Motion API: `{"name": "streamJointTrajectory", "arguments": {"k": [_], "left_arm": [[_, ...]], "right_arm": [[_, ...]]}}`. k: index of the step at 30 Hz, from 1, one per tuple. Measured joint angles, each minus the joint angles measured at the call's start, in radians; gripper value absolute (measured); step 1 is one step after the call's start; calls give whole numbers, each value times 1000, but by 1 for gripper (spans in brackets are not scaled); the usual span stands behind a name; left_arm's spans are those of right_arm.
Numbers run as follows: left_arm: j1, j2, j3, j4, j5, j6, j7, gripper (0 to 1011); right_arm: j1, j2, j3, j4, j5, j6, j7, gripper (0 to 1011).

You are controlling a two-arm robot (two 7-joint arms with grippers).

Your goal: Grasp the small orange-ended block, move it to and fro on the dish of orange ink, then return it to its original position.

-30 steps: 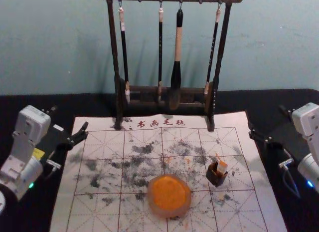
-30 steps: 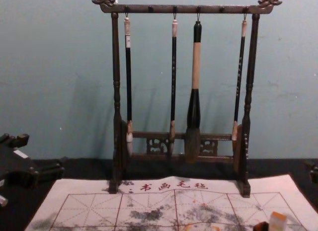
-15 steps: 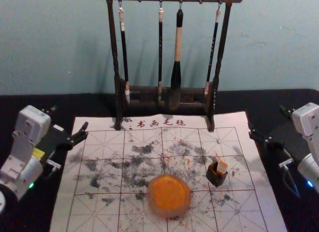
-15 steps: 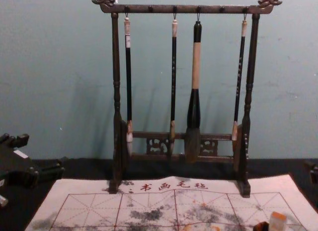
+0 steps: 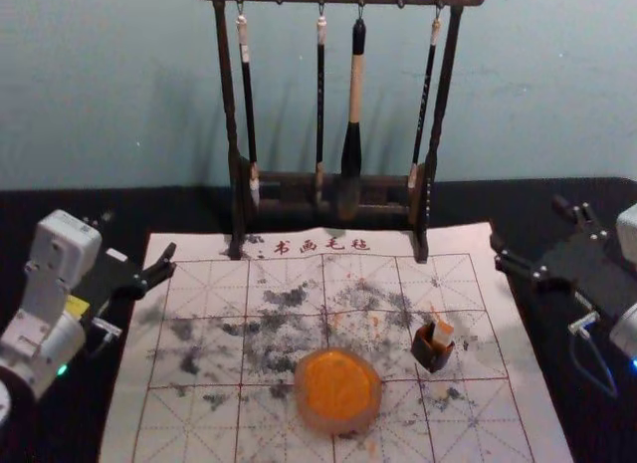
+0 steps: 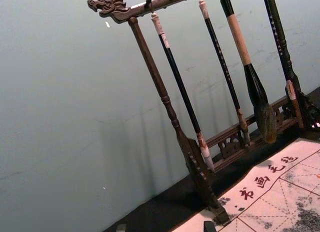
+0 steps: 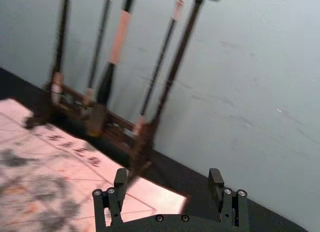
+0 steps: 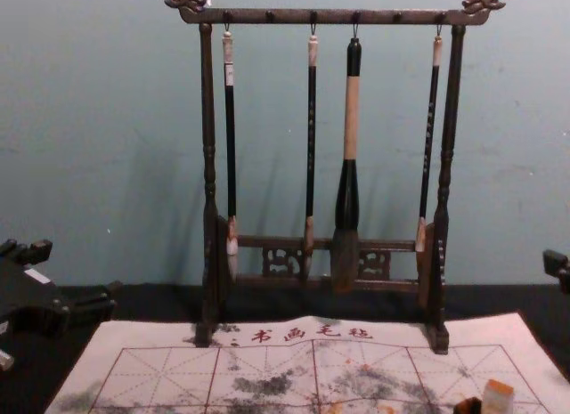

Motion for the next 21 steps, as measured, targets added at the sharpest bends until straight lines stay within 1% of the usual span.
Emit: {"name": "streamJointTrajectory", "arguments": {"k": [1, 2, 5, 6, 10, 11, 12, 13, 16, 21], "left_arm": [[0, 0, 0, 0, 0, 0, 0, 1001], [0, 0, 0, 0, 0, 0, 0, 1002], [0, 0, 0, 0, 0, 0, 0, 1001], [0, 0, 0, 0, 0, 0, 0, 1001], [0, 0, 0, 0, 0, 0, 0, 1001], [0, 0, 0, 0, 0, 0, 0, 1001], [0, 0, 0, 0, 0, 0, 0, 1001], [0, 0, 0, 0, 0, 0, 0, 1001], [0, 0, 0, 0, 0, 0, 0, 1001], [0, 0, 0, 0, 0, 0, 0, 1001]], "right_arm": [[-7, 5, 3, -10, 6, -1, 8, 1002], [-25, 16, 9, -35, 21, -4, 32, 1002], [-50, 34, 15, -66, 40, -5, 67, 1002], [-65, 44, 17, -83, 52, -6, 92, 1002], [-94, 68, 17, -109, 69, -13, 154, 1002], [-101, 75, 14, -114, 73, -15, 178, 1002], [-101, 75, 14, -114, 73, -15, 178, 1002], [-108, 82, 10, -118, 76, -15, 201, 1002], [-114, 88, 3, -120, 79, -11, 238, 1002], [-110, 81, -9, -104, 81, 11, 279, 1002]]}}
